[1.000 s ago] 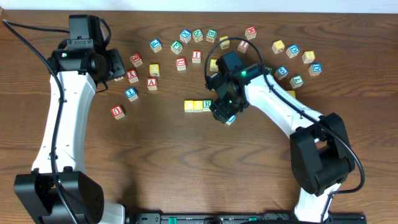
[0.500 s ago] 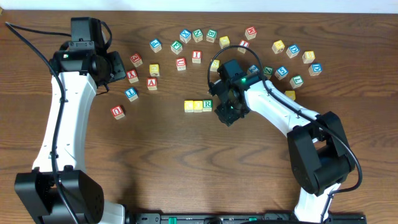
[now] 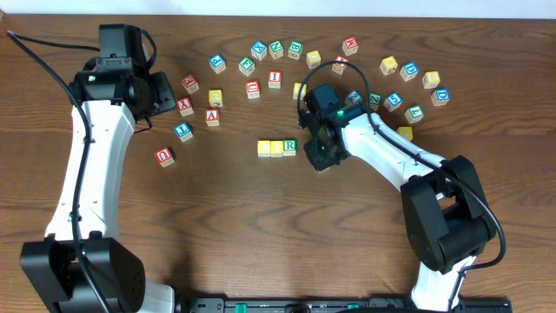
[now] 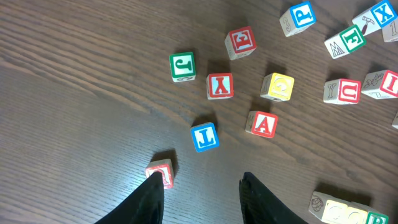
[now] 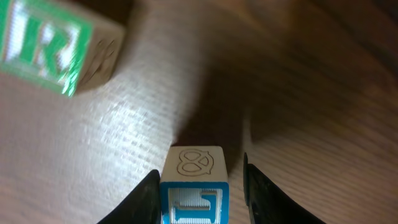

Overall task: Spell out CORL
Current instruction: 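Lower the right gripper onto the blue L block and grasp it, then lift the blue L block and carry it right of the R block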

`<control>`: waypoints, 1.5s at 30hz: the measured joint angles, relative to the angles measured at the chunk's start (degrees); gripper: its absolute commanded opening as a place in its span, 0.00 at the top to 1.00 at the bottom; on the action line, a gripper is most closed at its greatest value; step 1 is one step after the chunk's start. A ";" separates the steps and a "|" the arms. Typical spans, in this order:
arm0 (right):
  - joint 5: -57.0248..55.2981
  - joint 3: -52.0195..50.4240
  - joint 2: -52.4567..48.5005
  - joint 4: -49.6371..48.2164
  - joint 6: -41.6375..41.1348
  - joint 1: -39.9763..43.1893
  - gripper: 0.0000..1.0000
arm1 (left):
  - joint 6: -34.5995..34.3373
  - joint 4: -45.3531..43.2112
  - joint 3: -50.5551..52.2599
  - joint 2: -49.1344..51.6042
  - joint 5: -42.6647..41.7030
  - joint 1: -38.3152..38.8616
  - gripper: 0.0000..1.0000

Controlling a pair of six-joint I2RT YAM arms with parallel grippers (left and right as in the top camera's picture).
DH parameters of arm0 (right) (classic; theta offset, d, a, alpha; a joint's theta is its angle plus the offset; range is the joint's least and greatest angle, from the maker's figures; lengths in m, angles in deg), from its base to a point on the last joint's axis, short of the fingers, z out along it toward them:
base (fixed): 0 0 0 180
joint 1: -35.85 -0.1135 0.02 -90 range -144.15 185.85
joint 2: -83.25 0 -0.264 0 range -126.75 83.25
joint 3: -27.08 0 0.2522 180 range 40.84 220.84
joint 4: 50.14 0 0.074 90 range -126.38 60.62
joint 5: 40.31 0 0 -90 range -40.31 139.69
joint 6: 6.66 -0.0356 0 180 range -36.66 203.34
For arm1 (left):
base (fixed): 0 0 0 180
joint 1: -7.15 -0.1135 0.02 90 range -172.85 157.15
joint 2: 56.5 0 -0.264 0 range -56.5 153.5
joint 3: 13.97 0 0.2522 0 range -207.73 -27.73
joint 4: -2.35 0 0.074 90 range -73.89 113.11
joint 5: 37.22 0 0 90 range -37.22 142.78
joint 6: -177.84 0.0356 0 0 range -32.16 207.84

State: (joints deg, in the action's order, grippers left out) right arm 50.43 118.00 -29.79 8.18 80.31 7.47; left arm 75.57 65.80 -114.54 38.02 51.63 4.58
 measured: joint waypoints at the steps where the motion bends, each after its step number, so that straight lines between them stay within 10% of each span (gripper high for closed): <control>1: -0.22 0.00 0.00 -0.26 -2.12 0.00 0.66 | 0.00 0.00 0.00 0.00 0.00 0.00 0.60; 45: -4.24 -0.04 0.00 -7.85 -51.21 1.38 0.69 | -1.27 -0.13 0.00 0.00 0.00 0.00 0.61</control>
State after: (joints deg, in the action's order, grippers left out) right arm 46.19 117.96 -29.79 0.33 29.10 8.85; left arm 74.30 65.67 -114.54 38.02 51.63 4.58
